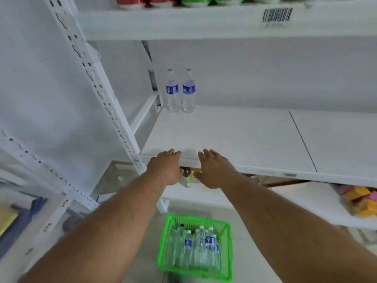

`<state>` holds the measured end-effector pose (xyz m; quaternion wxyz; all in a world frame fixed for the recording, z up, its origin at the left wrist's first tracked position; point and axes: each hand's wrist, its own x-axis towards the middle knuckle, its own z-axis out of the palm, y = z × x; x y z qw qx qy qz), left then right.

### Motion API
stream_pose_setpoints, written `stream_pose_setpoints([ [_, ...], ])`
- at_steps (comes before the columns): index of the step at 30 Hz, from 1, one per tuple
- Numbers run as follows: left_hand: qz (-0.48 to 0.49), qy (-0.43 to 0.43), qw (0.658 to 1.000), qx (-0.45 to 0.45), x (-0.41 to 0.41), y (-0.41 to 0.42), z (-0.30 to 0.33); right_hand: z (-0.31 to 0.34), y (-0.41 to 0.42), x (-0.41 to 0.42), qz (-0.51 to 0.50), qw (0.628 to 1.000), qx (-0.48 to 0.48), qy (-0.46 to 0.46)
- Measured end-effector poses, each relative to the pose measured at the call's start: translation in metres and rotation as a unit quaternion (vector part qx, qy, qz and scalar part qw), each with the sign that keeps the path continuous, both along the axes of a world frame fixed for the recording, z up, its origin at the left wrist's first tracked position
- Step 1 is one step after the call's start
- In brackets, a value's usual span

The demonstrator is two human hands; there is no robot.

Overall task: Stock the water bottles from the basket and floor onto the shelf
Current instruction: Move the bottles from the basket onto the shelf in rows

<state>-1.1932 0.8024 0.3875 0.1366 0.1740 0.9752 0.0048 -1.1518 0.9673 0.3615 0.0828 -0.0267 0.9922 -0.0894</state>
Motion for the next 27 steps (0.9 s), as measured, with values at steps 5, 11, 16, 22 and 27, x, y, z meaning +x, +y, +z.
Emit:
stream_pose_setpoints([
  [5,-0.003,-0.029,0.999,-0.022,0.056,-0.004,-0.04,-0.044,0.003,0.049,0.009,0.998,0.006,-0.066],
  [11,0.002,-0.093,0.995,-0.026,0.094,-0.013,-0.087,-0.082,0.005,0.095,-0.012,0.994,-0.015,-0.106],
  [16,-0.018,-0.138,0.99,-0.014,0.114,-0.022,-0.12,-0.104,-0.002,0.126,-0.064,0.984,-0.036,-0.163],
  [22,-0.017,-0.216,0.976,0.013,0.133,-0.049,-0.17,-0.139,-0.031,0.156,-0.115,0.967,-0.052,-0.22],
  [27,0.017,-0.28,0.959,0.027,0.145,-0.068,-0.21,-0.173,-0.049,0.181,-0.149,0.95,-0.059,-0.268],
])
